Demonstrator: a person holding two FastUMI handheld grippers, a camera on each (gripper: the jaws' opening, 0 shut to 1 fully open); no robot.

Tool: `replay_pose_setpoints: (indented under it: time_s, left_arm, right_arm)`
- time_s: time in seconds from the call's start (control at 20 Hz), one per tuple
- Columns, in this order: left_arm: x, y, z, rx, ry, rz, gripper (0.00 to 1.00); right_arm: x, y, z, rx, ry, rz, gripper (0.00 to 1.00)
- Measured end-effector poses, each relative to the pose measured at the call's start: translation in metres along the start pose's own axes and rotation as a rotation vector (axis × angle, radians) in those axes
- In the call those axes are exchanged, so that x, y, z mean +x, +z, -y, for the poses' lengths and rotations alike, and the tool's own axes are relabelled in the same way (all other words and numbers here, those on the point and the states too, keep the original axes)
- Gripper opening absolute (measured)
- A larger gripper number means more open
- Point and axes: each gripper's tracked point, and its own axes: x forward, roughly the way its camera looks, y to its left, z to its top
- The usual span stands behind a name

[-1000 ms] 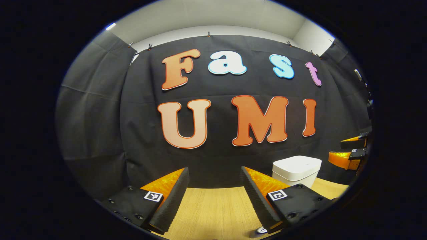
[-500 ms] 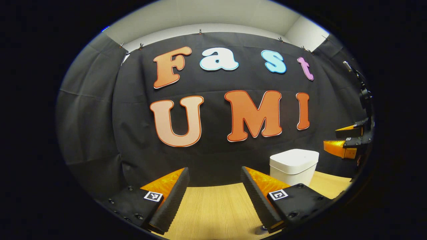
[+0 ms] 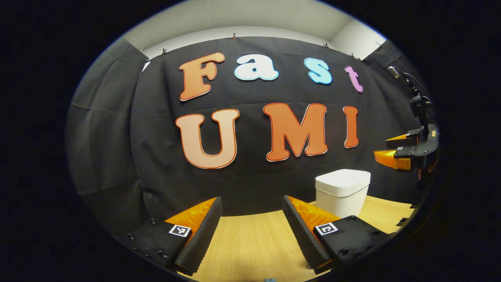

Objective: Press the lid of the desktop garbage bin to open it, pick up the crumpled paper on the desktop and throw it into the bin, then pick up the pop can on the desktop and drop it into the bin, and finally close the garbage bin lid.

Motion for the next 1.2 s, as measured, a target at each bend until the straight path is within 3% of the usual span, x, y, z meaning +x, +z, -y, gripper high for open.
replay_pose_setpoints:
  time_s: [0.25, 0.5, 0.7, 1.2]
  left_arm:
    - [0.003, -0.003, -0.014, -0.018, 0.088, -0.013, 0.99]
    - [0.01, -0.005, -0.012, 0.003, 0.146, -0.028, 0.99]
    - [0.013, -0.008, -0.01, 0.014, 0.189, -0.054, 0.99]
    - [0.016, -0.009, -0.002, 0.06, 0.26, -0.09, 0.99]
  right_arm:
    - [0.031, -0.005, -0.005, 0.058, 0.059, -0.03, 0.55]
    - [0.068, -0.018, 0.013, 0.093, 0.077, -0.063, 0.2]
    - [0.096, -0.033, 0.024, 0.124, 0.085, -0.095, 0.04]
    - [0.146, -0.07, 0.034, 0.14, 0.117, -0.157, 0.01]
